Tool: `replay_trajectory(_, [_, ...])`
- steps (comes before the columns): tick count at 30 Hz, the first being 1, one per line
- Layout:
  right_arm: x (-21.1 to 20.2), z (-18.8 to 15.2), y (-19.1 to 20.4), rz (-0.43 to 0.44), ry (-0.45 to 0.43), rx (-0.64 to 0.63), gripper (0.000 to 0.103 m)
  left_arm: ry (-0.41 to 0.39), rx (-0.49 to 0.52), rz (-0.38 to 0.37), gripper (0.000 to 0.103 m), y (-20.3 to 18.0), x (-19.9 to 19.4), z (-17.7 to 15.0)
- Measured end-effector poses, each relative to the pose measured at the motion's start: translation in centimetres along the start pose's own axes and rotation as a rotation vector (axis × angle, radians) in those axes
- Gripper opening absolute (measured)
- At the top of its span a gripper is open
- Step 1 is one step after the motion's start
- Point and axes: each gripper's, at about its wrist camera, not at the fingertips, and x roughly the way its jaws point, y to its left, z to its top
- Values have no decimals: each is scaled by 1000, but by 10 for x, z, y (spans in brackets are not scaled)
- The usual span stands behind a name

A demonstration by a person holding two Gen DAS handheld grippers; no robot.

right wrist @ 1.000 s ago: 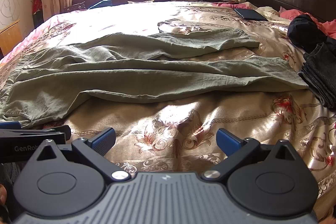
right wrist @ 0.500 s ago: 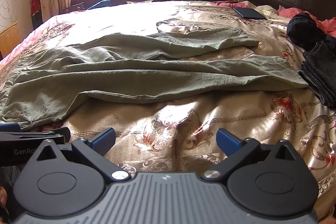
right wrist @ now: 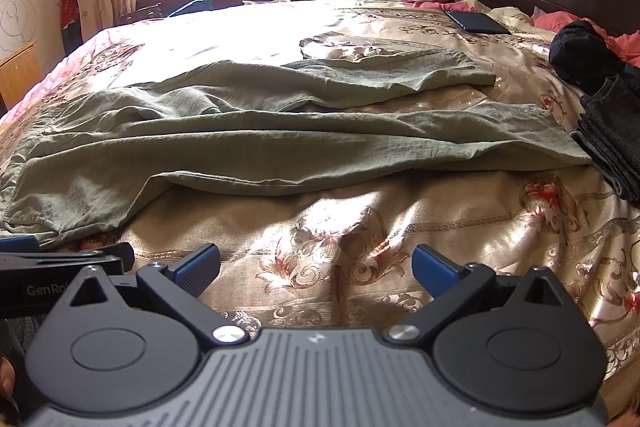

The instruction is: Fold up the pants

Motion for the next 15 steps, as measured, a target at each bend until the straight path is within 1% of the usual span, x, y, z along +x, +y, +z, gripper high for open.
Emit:
replay_trajectory(10, [3, 2, 2, 32, 4, -8, 101, 1, -19, 20, 103, 2, -1, 1])
replay_trajectory(15, [3, 6, 1, 76, 1, 4, 101, -1, -22, 28, 103, 3, -6, 1])
